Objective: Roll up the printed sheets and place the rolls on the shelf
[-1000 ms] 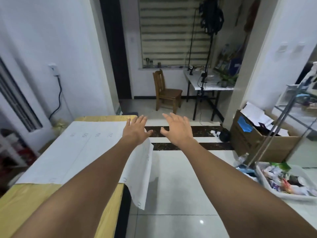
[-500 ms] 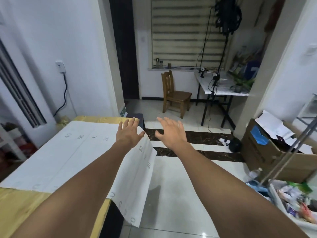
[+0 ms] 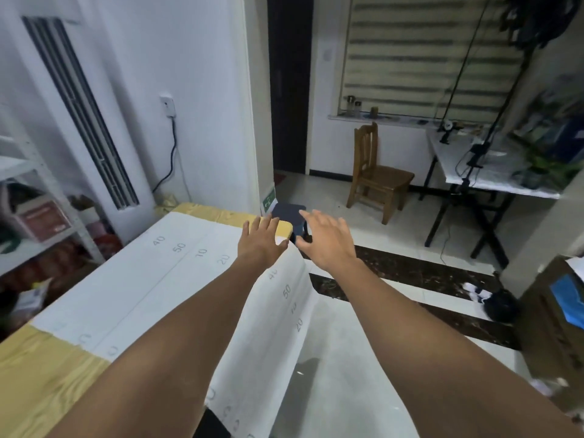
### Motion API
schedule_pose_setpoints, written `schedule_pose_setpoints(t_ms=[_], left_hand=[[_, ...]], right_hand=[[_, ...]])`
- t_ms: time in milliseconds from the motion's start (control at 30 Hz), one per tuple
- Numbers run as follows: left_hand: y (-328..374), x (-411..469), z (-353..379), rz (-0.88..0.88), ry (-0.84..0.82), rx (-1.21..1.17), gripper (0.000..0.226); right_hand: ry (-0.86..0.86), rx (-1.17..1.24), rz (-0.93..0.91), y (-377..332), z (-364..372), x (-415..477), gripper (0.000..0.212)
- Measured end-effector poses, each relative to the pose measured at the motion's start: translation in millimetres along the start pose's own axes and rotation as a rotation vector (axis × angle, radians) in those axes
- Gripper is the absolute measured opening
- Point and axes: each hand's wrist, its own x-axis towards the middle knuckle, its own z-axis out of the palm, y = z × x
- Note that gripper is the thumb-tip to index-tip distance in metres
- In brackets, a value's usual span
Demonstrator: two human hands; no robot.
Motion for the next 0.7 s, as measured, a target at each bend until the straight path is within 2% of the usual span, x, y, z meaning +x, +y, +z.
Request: schedule_pose_setpoints(t_ms=[133, 533, 700], left_hand=[[-24, 13, 20, -0.105, -0.057, 0.029, 0.064], [-63, 71, 37, -0.496, -0.032, 0.050, 0.064], [-64, 76, 46, -0.645, -0.021, 0.063, 0.063]], right_hand=[[-0.033, 0.036, -0.065, 1, 24, 35, 0.059], [-0.132, 0.146, -0.417, -7, 84, 162, 0.059], [-0.229, 0.191, -0.548, -5, 108, 190, 0.059]])
